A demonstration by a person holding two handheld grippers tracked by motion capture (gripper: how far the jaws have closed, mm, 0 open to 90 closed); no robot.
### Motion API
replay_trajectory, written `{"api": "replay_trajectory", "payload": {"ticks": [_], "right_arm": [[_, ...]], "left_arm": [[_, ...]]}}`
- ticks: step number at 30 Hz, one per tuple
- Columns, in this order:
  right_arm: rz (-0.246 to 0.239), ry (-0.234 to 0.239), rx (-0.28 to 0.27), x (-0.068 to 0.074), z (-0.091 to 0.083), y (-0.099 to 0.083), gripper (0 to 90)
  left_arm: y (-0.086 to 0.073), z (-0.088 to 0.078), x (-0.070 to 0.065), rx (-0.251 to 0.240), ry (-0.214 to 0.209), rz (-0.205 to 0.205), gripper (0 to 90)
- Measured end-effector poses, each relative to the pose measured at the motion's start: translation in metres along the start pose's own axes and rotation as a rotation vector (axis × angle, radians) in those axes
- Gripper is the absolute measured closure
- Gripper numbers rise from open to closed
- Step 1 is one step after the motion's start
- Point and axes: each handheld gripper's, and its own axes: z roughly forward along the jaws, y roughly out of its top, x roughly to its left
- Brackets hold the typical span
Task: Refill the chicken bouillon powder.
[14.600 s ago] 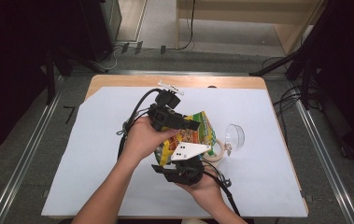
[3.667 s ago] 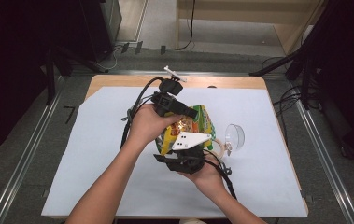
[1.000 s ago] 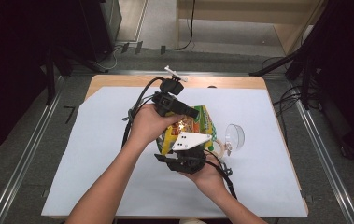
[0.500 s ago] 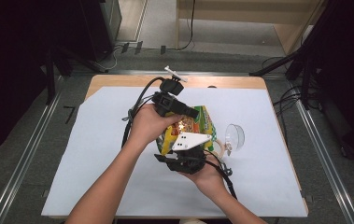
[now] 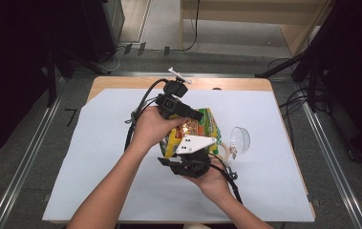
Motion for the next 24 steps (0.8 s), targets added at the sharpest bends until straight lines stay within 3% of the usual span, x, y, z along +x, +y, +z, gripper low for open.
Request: {"api": "replay_trajectory", "payload": {"ticks": [24], "right_arm": [[0.028,0.01,-0.003,0.002,-0.0004,0.0013,70.9]], "left_arm": [[0.001,0.0008,-0.0005,0.018,-0.004,-0.008,78.3]]}}
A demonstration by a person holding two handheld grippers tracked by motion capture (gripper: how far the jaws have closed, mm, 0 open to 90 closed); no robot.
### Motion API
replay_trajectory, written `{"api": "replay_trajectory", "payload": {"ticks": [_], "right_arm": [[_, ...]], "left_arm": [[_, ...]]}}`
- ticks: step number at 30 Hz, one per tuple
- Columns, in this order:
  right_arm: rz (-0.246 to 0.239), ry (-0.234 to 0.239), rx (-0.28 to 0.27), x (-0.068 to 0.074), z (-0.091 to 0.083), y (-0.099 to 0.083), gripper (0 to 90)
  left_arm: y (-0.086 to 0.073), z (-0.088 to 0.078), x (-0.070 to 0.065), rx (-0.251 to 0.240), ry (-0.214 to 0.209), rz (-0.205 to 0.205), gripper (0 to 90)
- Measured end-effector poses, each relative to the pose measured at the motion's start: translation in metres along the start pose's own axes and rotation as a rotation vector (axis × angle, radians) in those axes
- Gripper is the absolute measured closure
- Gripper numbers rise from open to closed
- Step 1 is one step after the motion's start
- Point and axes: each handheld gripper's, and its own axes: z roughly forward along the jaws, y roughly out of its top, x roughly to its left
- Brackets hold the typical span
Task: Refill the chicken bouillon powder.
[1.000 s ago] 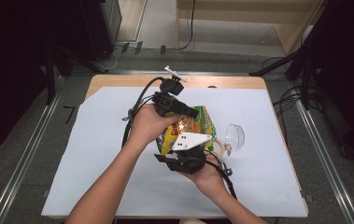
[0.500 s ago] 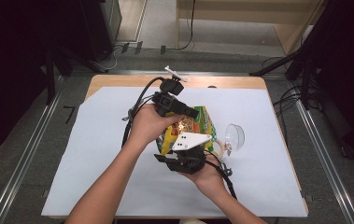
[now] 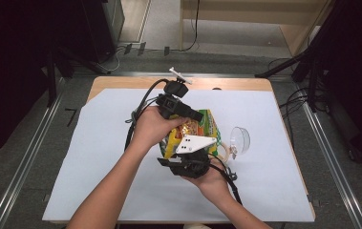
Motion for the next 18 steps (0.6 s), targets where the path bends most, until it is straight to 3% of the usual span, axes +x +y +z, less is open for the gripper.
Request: {"api": "replay_trajectory", "payload": {"ticks": [18], "right_arm": [[0.007,0.003,-0.001,0.0,0.0,-0.0002,71.1]], "left_arm": [[0.0011,0.0018,-0.0015,0.014,0.001,0.005,78.2]]}}
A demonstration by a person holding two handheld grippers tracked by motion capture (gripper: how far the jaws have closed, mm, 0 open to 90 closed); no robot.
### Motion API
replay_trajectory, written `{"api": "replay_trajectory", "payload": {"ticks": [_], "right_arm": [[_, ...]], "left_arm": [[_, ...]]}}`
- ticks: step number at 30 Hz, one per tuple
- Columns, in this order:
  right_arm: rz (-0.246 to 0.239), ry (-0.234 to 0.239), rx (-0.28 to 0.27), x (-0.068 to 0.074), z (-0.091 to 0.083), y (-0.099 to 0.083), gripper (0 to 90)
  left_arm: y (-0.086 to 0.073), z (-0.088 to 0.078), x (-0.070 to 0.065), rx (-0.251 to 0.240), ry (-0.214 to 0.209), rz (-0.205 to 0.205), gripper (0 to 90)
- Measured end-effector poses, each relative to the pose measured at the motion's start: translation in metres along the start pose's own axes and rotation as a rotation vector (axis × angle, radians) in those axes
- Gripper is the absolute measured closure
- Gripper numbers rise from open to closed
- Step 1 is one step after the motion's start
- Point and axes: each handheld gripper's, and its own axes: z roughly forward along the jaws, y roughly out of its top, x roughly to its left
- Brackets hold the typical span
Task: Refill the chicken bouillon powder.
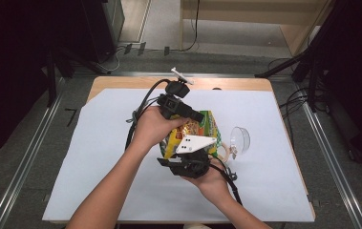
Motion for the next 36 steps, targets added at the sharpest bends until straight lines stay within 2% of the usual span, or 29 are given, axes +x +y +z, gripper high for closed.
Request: {"api": "replay_trajectory", "payload": {"ticks": [36], "right_arm": [[-0.029,-0.01,0.002,-0.0017,-0.0006,-0.0003,71.2]], "left_arm": [[-0.0004,-0.0007,-0.0001,-0.019,-0.007,0.004,77.7]]}}
